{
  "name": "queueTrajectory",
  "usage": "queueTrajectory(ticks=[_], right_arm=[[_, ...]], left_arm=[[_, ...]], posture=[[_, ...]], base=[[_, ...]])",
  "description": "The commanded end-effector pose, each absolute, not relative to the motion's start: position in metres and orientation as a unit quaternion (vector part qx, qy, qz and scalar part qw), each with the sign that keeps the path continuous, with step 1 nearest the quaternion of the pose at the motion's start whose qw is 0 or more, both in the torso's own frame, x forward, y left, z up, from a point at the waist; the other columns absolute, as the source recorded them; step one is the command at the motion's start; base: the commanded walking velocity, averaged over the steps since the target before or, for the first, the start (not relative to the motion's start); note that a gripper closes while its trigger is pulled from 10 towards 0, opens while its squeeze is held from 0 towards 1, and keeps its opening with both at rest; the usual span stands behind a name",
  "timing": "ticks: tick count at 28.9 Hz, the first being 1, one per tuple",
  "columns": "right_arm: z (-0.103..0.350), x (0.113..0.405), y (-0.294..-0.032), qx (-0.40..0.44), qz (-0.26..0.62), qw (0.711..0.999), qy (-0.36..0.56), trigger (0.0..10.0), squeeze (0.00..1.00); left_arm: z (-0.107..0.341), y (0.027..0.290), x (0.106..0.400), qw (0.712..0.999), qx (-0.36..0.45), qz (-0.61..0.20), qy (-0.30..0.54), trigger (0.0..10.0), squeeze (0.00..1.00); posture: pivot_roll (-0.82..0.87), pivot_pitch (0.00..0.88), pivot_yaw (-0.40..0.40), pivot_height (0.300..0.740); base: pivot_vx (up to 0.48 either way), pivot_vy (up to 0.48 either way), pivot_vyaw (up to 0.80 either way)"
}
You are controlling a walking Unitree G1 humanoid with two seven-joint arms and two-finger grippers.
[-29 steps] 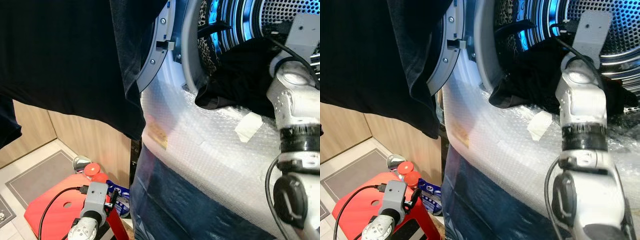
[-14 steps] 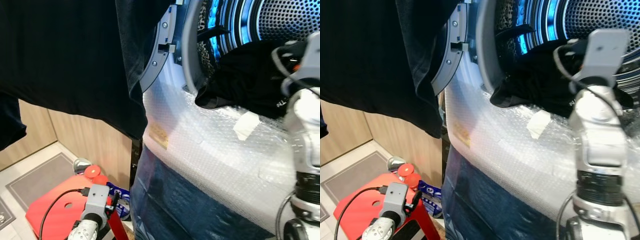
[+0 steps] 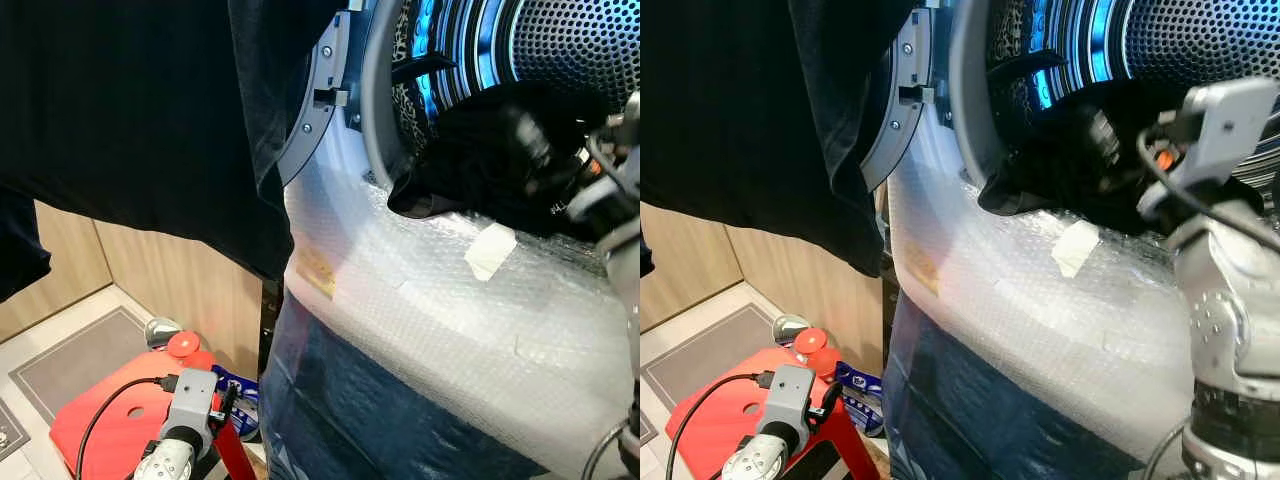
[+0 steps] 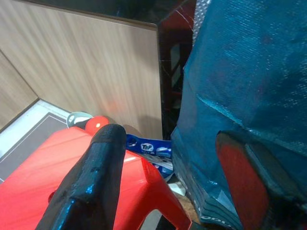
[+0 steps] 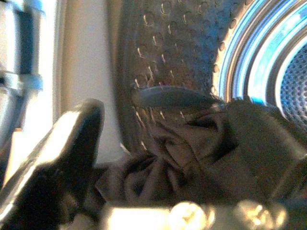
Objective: Clothes washing
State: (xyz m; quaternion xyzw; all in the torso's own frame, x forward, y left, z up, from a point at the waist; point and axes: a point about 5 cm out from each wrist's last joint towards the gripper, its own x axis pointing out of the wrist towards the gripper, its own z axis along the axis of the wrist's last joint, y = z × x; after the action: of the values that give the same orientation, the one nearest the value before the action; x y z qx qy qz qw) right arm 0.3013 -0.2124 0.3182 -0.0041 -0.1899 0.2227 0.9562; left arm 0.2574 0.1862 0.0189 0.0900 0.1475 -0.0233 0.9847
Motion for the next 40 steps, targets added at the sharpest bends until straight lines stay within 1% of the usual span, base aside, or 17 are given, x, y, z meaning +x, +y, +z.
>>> queueTrajectory(ticks=[1, 3, 4, 5, 6, 7, 10, 16, 19, 20, 21, 22, 24, 25, 27, 33, 40], right_arm=[[0.324, 0.288, -0.206, 0.004, 0.279, 0.939, -0.202, 10.0, 1.0], [0.315, 0.268, -0.192, 0.034, 0.388, 0.901, -0.189, 10.0, 1.0], [0.31, 0.256, -0.185, 0.039, 0.442, 0.878, -0.182, 10.0, 0.71], [0.304, 0.246, -0.179, 0.035, 0.481, 0.859, -0.174, 10.0, 0.55], [0.304, 0.246, -0.179, 0.035, 0.481, 0.859, -0.174, 10.0, 0.55], [0.293, 0.235, -0.172, 0.032, 0.526, 0.836, -0.153, 10.0, 0.0], [0.257, 0.216, -0.163, 0.041, 0.611, 0.787, -0.074, 10.0, 0.0], [0.212, 0.195, -0.161, 0.033, 0.673, 0.738, 0.042, 10.0, 0.0], [0.179, 0.188, -0.163, 0.027, 0.674, 0.729, 0.116, 10.0, 0.0], [0.158, 0.194, -0.167, 0.013, 0.644, 0.751, 0.144, 10.0, 0.0], [0.123, 0.209, -0.174, -0.002, 0.576, 0.796, 0.184, 10.0, 0.0], [0.123, 0.209, -0.174, -0.002, 0.576, 0.796, 0.184, 10.0, 0.0], [0.091, 0.223, -0.183, 0.012, 0.501, 0.836, 0.221, 10.0, 0.0], [0.091, 0.223, -0.183, 0.012, 0.501, 0.836, 0.221, 10.0, 0.0], [0.051, 0.232, -0.194, 0.055, 0.403, 0.871, 0.275, 10.0, 0.0], [-0.011, 0.224, -0.208, 0.054, 0.256, 0.892, 0.37, 10.0, 0.0], [-0.063, 0.179, -0.222, 0.078, 0.149, 0.86, 0.481, 10.0, 0.0]], left_arm=[[0.018, 0.186, 0.258, 0.985, 0.089, -0.027, 0.149, 10.0, 0.0], [0.02, 0.186, 0.258, 0.986, 0.087, -0.024, 0.143, 10.0, 0.0], [0.02, 0.186, 0.258, 0.986, 0.085, -0.024, 0.141, 10.0, 0.0], [0.02, 0.186, 0.258, 0.986, 0.085, -0.024, 0.14, 10.0, 0.0], [0.02, 0.186, 0.258, 0.986, 0.085, -0.024, 0.14, 10.0, 0.0], [0.021, 0.186, 0.257, 0.986, 0.084, -0.024, 0.14, 10.0, 0.0], [0.021, 0.187, 0.256, 0.986, 0.084, -0.028, 0.138, 10.0, 0.0], [0.021, 0.189, 0.256, 0.985, 0.094, -0.038, 0.138, 10.0, 0.0], [0.02, 0.19, 0.255, 0.984, 0.097, -0.041, 0.141, 10.0, 0.0], [0.018, 0.189, 0.254, 0.983, 0.099, -0.046, 0.144, 10.0, 0.0], [0.015, 0.187, 0.253, 0.981, 0.105, -0.055, 0.152, 10.0, 0.0], [0.015, 0.187, 0.253, 0.981, 0.105, -0.055, 0.152, 10.0, 0.0], [0.01, 0.186, 0.252, 0.979, 0.109, -0.061, 0.161, 10.0, 0.0], [0.01, 0.186, 0.252, 0.979, 0.109, -0.061, 0.161, 10.0, 0.0], [0.003, 0.184, 0.25, 0.975, 0.113, -0.069, 0.178, 10.0, 0.0], [-0.012, 0.182, 0.245, 0.966, 0.116, -0.085, 0.213, 10.0, 0.0], [-0.038, 0.176, 0.232, 0.948, 0.109, -0.102, 0.28, 10.0, 0.0]], posture=[[-0.01, 0.0, -0.116, 0.74], [-0.01, 0.0, -0.114, 0.74], [-0.01, 0.0, -0.114, 0.74], [-0.01, 0.0, -0.114, 0.74], [-0.01, 0.0, -0.114, 0.74], [-0.01, 0.0, -0.114, 0.74], [-0.01, 0.0, -0.115, 0.74], [0.0, 0.0, -0.117, 0.74], [0.0, 0.0, -0.117, 0.74], [0.01, 0.0, -0.124, 0.74], [0.02, 0.0, -0.122, 0.74], [0.02, 0.0, -0.122, 0.74], [0.02, 0.0, -0.124, 0.74], [0.02, 0.0, -0.124, 0.74], [0.02, 0.0, -0.124, 0.74], [0.04, 0.0, -0.113, 0.74], [0.04, 0.0, -0.105, 0.74]], base=[[0.0, 0.0, 0.0], [0.0, 0.0, 0.0], [0.0, 0.0, 0.0], [0.0, 0.0, 0.0], [0.0, 0.0, 0.0], [0.0, 0.0, 0.0], [0.0, 0.0, 0.0], [0.0, 0.0, 0.0], [0.0, 0.0, 0.0], [0.0, 0.0, 0.0], [0.0, 0.0, 0.0], [0.0, 0.0, 0.0], [0.0, 0.0, 0.0], [0.0, 0.0, 0.0], [0.0, 0.0, 0.0], [0.0, 0.0, 0.0], [0.0, 0.0, 0.0]])
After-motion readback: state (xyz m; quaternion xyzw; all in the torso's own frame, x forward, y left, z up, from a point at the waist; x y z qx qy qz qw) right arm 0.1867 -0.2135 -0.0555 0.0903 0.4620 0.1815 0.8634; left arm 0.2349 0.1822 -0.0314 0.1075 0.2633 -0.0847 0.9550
